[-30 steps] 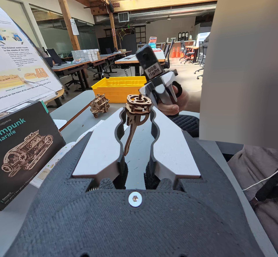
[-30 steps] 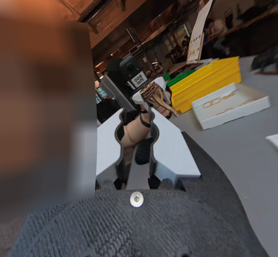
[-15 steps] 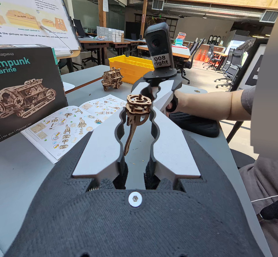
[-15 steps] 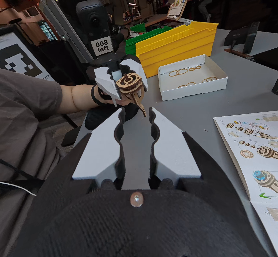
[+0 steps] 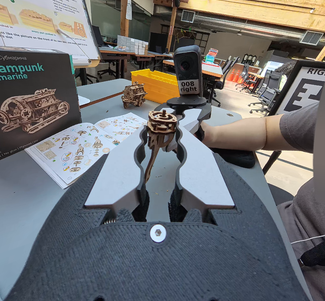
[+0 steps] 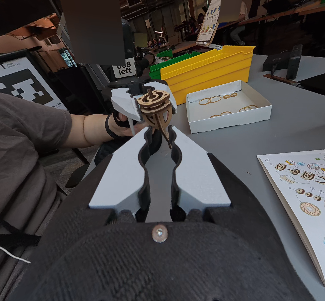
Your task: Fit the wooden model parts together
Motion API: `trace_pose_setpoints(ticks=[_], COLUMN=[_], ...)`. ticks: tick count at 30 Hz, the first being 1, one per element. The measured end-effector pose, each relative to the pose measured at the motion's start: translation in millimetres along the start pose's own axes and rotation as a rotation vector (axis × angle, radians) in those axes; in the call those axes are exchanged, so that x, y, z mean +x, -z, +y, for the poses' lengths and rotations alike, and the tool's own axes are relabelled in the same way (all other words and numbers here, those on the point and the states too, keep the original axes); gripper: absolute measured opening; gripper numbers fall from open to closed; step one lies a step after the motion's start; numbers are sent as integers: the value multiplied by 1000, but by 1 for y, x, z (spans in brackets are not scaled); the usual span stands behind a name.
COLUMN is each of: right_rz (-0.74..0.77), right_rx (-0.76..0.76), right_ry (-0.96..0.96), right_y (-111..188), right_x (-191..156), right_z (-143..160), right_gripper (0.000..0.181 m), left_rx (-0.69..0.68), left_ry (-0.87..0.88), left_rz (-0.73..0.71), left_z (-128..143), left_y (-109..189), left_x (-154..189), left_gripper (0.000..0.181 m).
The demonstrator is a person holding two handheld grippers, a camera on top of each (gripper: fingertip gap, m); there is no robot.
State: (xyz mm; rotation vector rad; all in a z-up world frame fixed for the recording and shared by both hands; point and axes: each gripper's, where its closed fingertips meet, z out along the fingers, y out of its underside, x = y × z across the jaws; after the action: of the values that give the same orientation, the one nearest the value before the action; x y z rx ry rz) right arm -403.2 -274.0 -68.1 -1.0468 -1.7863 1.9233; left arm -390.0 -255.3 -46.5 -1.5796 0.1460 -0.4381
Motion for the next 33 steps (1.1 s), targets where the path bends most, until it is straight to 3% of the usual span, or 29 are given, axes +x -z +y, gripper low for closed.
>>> trace_pose_setpoints(ticks=[4, 9, 15, 21, 24, 33], right_rz=[8, -24, -55, -90, -114, -133], right_rx=[8, 17, 38, 68, 75, 34], right_ry=[68, 79, 70, 28, -21, 20], right_y=[1, 4, 12, 21, 20, 7], right_x=[-2, -7, -10, -13, -14, -20], right_z=[0, -1, -7, -10, -7, 3], right_gripper=[3, 1, 1, 1, 1, 1], left_rx=[10, 11, -29, 9, 35, 11], left_ry=[-32, -16, -56, 58, 107, 31], left_rz=[6, 14, 54, 161, 201, 200], left_z=[-3, -2, 6, 4, -1, 4], left_y=[2, 3, 11, 18, 19, 16], left_x=[5, 5, 8, 7, 11, 19], left_gripper=[30, 31, 53, 23, 20, 4])
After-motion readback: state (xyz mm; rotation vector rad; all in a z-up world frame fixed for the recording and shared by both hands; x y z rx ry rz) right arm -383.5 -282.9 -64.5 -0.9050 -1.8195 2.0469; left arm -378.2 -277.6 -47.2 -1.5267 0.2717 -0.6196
